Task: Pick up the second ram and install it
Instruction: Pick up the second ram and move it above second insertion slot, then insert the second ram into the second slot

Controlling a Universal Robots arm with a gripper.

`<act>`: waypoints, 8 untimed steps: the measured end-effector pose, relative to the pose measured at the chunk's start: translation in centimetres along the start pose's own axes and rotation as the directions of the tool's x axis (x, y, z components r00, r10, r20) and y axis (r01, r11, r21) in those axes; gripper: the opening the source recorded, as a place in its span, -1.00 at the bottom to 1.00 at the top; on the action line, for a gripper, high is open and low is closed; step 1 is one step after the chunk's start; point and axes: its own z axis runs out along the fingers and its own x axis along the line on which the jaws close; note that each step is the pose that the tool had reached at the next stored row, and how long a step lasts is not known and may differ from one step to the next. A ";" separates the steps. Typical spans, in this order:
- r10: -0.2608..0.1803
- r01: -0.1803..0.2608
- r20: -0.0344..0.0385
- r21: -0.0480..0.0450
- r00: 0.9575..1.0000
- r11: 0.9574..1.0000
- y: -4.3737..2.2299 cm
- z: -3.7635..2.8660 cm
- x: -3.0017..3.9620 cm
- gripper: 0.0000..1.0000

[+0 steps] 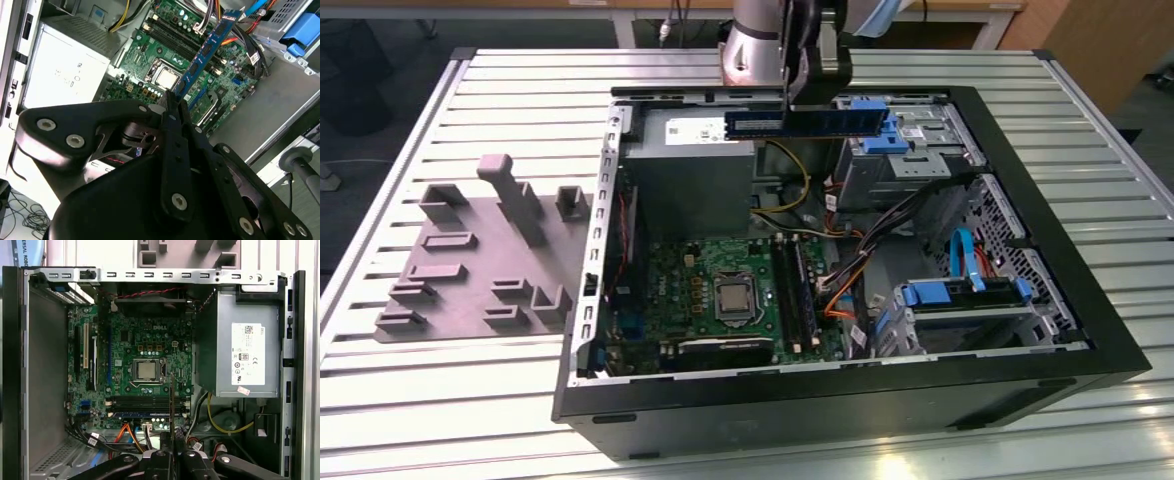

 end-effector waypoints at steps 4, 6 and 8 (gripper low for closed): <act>0.000 0.000 0.000 0.000 1.000 1.000 -0.06 0.00 0.00 -0.72; 0.001 -0.001 0.000 0.000 1.000 1.000 -0.06 0.00 0.00 -0.72; 0.003 -0.003 0.000 0.000 1.000 1.000 -0.06 0.00 0.00 -0.72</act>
